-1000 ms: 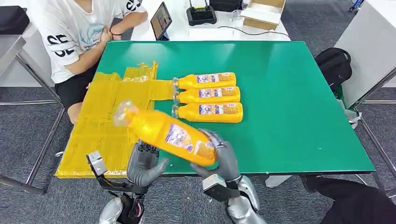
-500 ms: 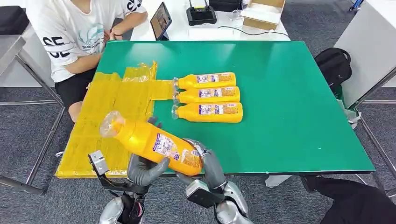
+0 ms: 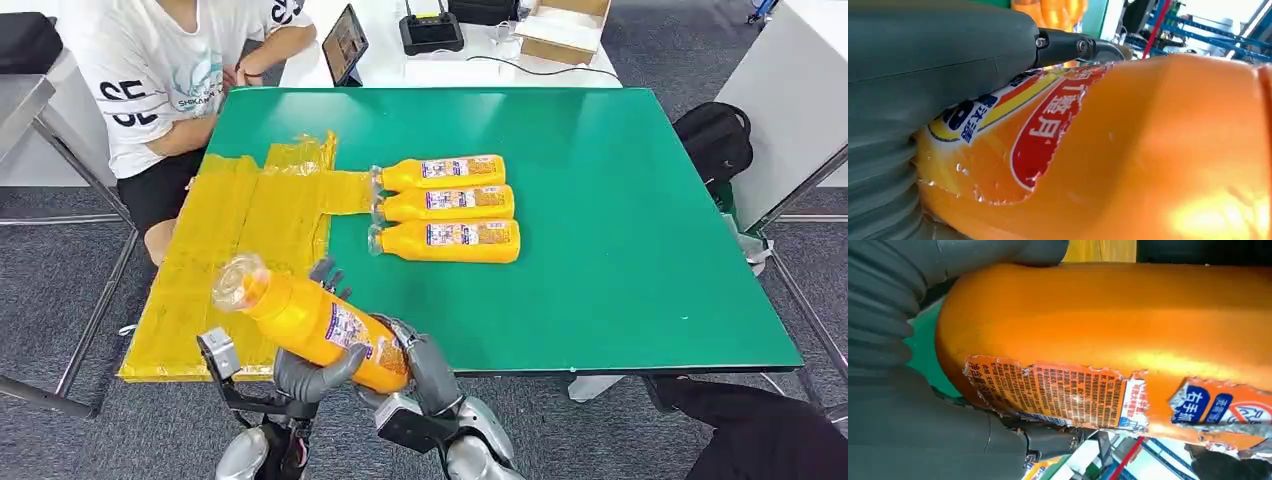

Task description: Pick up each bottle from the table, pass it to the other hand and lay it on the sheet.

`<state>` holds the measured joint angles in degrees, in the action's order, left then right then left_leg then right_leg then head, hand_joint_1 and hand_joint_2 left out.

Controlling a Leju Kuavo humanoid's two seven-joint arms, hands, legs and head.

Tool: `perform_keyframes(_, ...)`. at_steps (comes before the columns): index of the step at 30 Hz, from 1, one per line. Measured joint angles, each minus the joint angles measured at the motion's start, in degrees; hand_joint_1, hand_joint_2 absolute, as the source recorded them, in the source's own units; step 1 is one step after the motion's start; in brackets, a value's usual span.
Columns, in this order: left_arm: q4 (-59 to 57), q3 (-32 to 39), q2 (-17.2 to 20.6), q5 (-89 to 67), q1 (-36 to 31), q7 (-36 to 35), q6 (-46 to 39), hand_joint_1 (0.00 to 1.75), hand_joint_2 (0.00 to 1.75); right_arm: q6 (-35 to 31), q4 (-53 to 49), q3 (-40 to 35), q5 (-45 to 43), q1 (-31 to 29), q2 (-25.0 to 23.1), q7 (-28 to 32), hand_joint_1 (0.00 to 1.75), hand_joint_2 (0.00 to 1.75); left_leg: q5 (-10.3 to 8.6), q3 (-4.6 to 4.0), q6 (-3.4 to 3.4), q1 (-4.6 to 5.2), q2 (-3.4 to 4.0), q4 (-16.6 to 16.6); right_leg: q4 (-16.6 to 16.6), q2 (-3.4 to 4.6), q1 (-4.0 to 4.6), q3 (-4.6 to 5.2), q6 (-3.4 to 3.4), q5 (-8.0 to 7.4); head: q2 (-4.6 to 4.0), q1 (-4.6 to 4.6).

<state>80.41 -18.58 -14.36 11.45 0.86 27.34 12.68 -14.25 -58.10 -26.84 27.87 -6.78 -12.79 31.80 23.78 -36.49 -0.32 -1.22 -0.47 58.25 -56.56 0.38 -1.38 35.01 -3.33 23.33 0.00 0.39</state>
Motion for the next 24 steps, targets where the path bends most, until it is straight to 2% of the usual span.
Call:
perform_keyframes(4, -0.2, 0.1, 0.0, -0.2, 0.0, 0.1, -0.3, 0.0, 1.75, 0.4, 0.6, -0.3, -0.1, -0.1, 0.0, -0.2, 1.75, 1.75, 0.0, 0.0, 0.0, -0.01, 0.0, 0.0, 0.0, 0.0, 0.01, 0.01, 0.0, 0.0, 0.0, 0.0)
perform_keyframes(5, -0.3, 0.2, 0.0, 0.1, 0.0, 0.1, -0.2, 0.52, 1.75, 0.7, 0.7, -0.4, -0.1, -0.3, 0.0, -0.4, 1.75, 1.75, 0.0, 0.0, 0.0, -0.01, 0.0, 0.0, 0.0, 0.01, 0.01, 0.02, 0.0, 0.0, 0.0, 0.0)
perform_keyframes(6, -0.3, 0.3, 0.0, 0.4, 0.1, 0.1, -0.1, 1.75, 1.75, 0.9, 0.9, -0.4, -0.1, -0.4, 0.0, -0.5, 1.75, 1.75, 0.0, 0.0, 0.0, -0.01, 0.0, 0.0, 0.0, 0.01, 0.01, 0.02, 0.0, 0.0, 0.0, 0.0)
perform_keyframes(12, -0.5, 1.0, 0.0, 4.2, 0.3, -0.3, 2.4, 1.75, 1.75, 1.6, 1.9, -0.7, -0.8, -0.6, 0.0, -0.6, 1.75, 1.75, 0.0, 0.0, 0.0, 0.0, 0.01, 0.0, 0.0, 0.0, 0.0, 0.02, 0.0, 0.0, 0.0, 0.0)
perform_keyframes(24, -0.5, 1.2, 0.0, 2.9, 0.5, 0.4, 2.2, 1.75, 1.75, 2.4, 2.2, -0.7, -1.1, -0.7, 0.0, -0.6, 1.75, 1.75, 0.0, 0.0, 0.0, -0.01, 0.01, 0.0, 0.0, 0.01, 0.01, 0.04, 0.0, 0.0, 0.0, 0.0)
